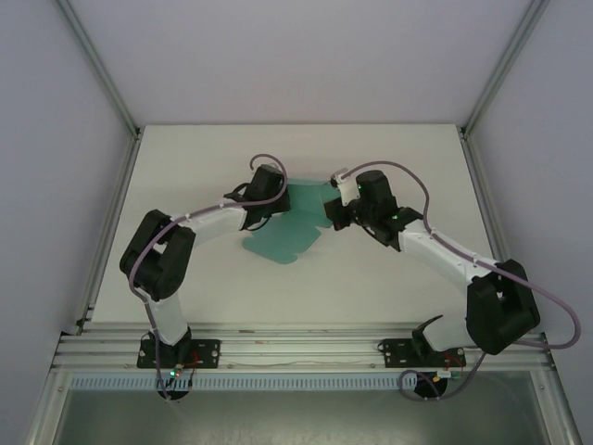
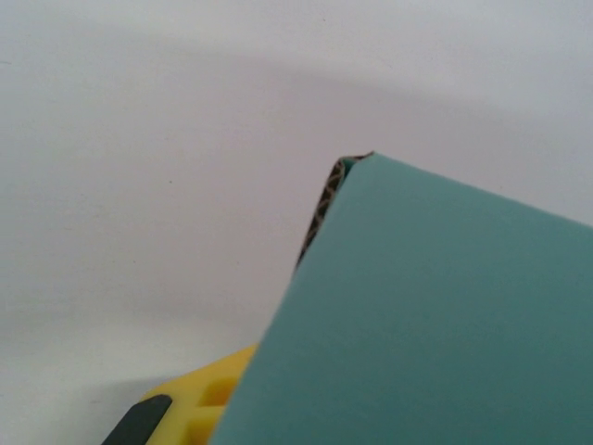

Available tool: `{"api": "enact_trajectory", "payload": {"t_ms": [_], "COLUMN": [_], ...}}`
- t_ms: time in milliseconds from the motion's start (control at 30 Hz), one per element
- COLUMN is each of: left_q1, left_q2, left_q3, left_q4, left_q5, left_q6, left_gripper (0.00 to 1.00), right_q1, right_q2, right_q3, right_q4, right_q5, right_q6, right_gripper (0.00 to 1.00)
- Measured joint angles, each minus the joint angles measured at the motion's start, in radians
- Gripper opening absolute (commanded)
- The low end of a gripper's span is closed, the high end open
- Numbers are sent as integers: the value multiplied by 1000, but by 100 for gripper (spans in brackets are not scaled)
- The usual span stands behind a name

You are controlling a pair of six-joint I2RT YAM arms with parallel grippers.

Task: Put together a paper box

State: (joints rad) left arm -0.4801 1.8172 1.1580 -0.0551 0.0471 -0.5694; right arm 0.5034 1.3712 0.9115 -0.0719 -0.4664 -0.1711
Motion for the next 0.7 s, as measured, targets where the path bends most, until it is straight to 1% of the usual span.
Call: {"api": "enact_trajectory", "payload": {"t_ms": [200, 233, 333, 400, 467, 533, 700], "left_q1": [-2, -2, -2, -2, 2, 16, 63], "left_q2": [-2, -5, -9, -18, -41, -66, -140], "left_q3": [5, 5, 5, -1, -36, -84, -207], "left_q4": [-8, -8, -10, -3, 36, 89, 199], "left_q5": [-10, -11, -18, -21, -18, 6, 105], "left_q6": [-2, 2, 10, 22, 46, 75, 134], "left_gripper": [7, 10, 14, 20, 33, 43, 52], "right_q1": [2, 2, 2, 5, 9, 14, 15], "right_q2": [0, 0, -2, -8, -18, -28, -40], "right_q3": [-3, -3, -3, -3, -3, -3, -3], "right_q4": [12, 13, 13, 14, 13, 8, -3], "right_q5": [0, -1, -5, -10, -20, -33, -63], "right_q6": [7, 11, 15, 19, 23, 27, 37], "right_gripper": [0, 0, 0, 0, 0, 0, 0]}}
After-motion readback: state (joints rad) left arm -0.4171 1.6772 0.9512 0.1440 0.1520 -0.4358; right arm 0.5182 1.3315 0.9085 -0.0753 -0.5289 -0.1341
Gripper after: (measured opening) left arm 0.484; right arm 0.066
